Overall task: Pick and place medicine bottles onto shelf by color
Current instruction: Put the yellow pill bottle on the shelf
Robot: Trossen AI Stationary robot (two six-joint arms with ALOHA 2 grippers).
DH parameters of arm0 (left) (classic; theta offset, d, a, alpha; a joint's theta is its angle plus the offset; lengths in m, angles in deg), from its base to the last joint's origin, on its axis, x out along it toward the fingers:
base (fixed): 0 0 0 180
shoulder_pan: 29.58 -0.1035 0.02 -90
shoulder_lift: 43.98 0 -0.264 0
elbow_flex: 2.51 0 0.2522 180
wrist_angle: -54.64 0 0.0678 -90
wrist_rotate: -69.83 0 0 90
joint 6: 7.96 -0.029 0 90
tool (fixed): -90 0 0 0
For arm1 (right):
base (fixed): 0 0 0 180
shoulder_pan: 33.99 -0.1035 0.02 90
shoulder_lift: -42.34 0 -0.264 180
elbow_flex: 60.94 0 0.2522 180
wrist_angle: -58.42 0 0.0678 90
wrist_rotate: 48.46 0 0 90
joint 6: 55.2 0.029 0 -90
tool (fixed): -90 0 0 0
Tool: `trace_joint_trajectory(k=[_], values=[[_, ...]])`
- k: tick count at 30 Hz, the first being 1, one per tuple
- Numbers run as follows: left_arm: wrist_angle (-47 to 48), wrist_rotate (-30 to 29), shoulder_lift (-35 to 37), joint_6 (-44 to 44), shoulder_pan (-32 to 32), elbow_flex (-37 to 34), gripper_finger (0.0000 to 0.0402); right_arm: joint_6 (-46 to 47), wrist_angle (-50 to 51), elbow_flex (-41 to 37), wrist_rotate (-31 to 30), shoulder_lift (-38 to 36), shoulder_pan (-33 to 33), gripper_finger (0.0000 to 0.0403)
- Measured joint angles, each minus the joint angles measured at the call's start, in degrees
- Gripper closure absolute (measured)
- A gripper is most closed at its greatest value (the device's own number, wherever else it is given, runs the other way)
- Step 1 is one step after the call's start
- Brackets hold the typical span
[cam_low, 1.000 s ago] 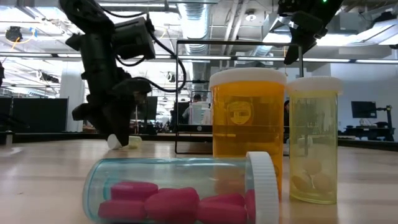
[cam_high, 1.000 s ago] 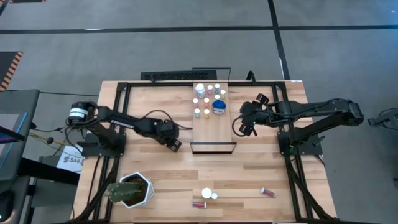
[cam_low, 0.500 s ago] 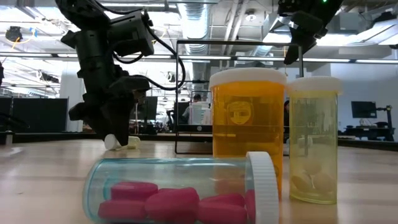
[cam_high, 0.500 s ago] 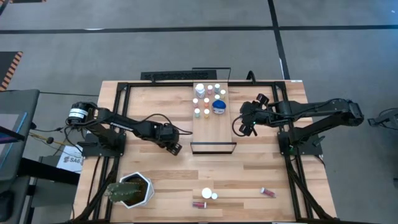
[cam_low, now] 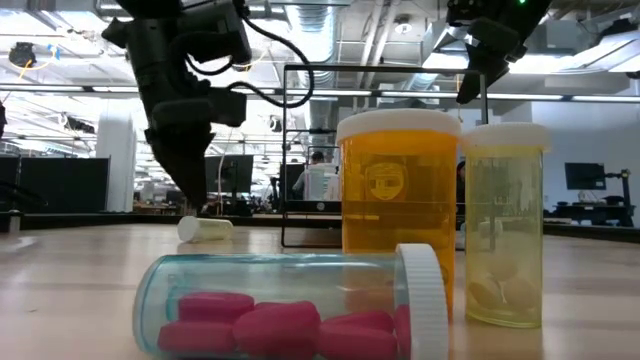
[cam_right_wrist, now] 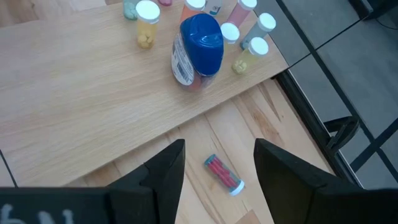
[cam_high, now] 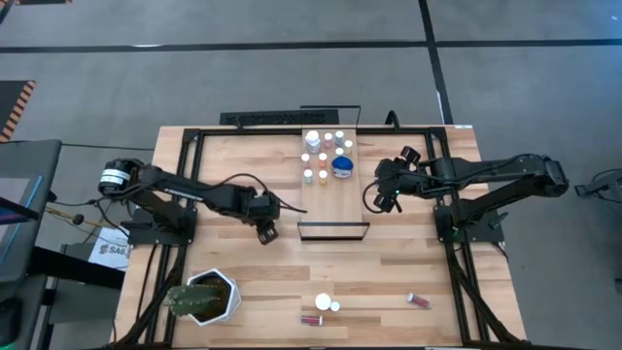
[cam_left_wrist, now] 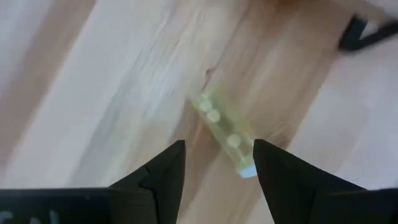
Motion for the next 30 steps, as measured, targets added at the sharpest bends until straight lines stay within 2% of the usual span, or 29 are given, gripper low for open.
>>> trace_joint_trajectory(k=[17,22,30], values=[[0.4,0.3,0.0,-70.1,-2.4,0.0,0.0224,0.0,0.0,0.0,0.0,0.0,0.0,0.0189],[0.1,3.1,0.0,-93.9,-2.4,0.0,0.0224,0.0,0.0,0.0,0.0,0.0,0.0,0.0189],[-3.6,5.3,-0.3,-107.4,-2.4,0.1,0.0224,0.0,0.0,0.0,0.0,0.0,0.0,0.0189]])
